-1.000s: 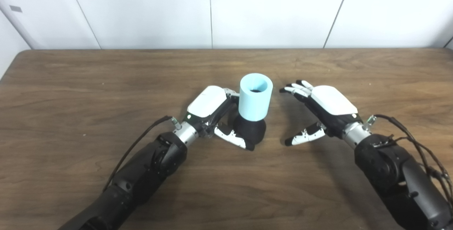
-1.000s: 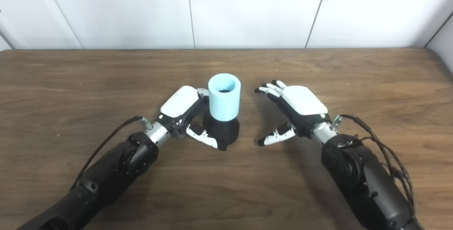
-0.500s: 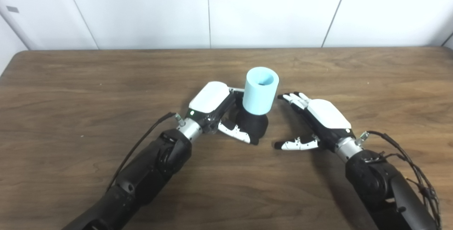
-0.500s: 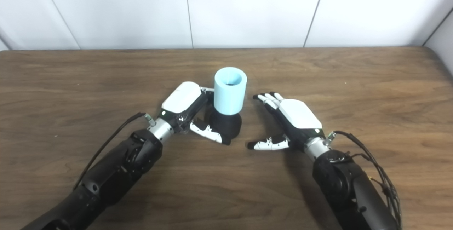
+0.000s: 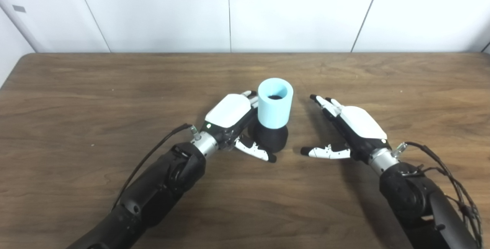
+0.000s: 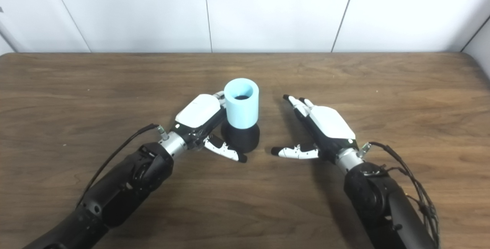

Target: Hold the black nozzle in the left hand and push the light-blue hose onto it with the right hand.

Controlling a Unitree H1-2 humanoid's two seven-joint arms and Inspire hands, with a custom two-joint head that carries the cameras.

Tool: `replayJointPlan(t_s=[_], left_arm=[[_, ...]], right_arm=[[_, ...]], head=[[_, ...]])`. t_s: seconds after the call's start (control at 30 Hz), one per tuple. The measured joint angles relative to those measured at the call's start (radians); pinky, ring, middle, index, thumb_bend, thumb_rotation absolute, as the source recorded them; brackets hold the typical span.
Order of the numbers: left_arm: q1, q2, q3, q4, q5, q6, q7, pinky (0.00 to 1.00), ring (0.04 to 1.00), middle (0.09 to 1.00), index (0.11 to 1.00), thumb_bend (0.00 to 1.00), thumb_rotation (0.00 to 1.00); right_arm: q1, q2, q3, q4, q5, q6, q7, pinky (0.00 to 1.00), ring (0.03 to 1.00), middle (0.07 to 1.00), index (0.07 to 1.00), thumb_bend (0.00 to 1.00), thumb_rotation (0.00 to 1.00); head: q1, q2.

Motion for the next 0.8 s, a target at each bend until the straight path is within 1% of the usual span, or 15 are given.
replayJointPlan(t_s=[0.1, 0.2, 0.23, 0.27, 0.43, 0.6, 0.7, 0.8], left_arm=[[0.000, 0.000, -0.006, -0.011, 0.018, 0.014, -0.009, 0.98, 1.000, 0.999, 0.971, 0.99, 0.25], [0.000, 0.000, -0.011, -0.018, 0.027, 0.028, -0.034, 0.99, 1.000, 1.000, 0.980, 0.99, 0.25], [0.000, 0.000, -0.016, -0.016, 0.028, 0.044, -0.063, 0.99, 1.000, 1.000, 0.982, 0.99, 0.25], [0.003, 0.000, -0.023, -0.002, 0.032, 0.083, -0.096, 0.99, 1.000, 1.000, 0.983, 0.99, 0.24], [-0.006, -0.005, -0.027, -0.010, 0.068, 0.123, -0.130, 1.00, 1.000, 1.000, 1.000, 1.00, 0.25], [-0.005, -0.012, -0.021, -0.023, 0.087, 0.156, -0.156, 1.00, 1.000, 1.000, 1.000, 1.00, 0.26], [-0.003, -0.012, -0.010, -0.040, 0.095, 0.171, -0.177, 1.00, 1.000, 1.000, 1.000, 1.00, 0.27], [-0.002, -0.011, 0.004, -0.061, 0.103, 0.198, -0.206, 1.00, 1.000, 1.000, 1.000, 1.00, 0.28]], right_arm=[[0.000, 0.000, -0.004, 0.000, 0.006, 0.000, 0.000, 0.93, 0.972, 0.956, 0.993, 0.60, 0.56], [0.000, 0.000, -0.005, 0.000, 0.009, 0.000, 0.000, 0.94, 0.978, 0.957, 0.997, 0.60, 0.56], [0.000, 0.000, -0.005, 0.000, 0.011, 0.000, 0.000, 0.94, 0.978, 0.958, 0.997, 0.60, 0.56], [0.000, 0.001, -0.005, 0.000, 0.014, 0.000, 0.000, 0.94, 0.981, 0.960, 0.999, 0.60, 0.56], [0.003, 0.001, -0.021, -0.001, 0.022, 0.000, 0.000, 0.95, 0.990, 0.971, 1.000, 0.61, 0.58], [0.003, 0.001, -0.030, -0.007, 0.023, 0.000, 0.000, 0.95, 0.998, 0.979, 1.000, 0.62, 0.58], [0.003, 0.000, -0.032, -0.008, 0.025, 0.000, 0.000, 0.95, 0.991, 0.981, 1.000, 0.67, 0.59], [0.003, 0.000, -0.035, -0.008, 0.028, -0.001, 0.000, 0.95, 0.990, 0.984, 1.000, 0.69, 0.59]], head=[[0.000, 0.000], [0.000, 0.000], [-0.002, 0.003], [-0.002, 0.003], [0.000, 0.003], [0.003, 0.002], [0.005, 0.000], [0.008, 0.000]])
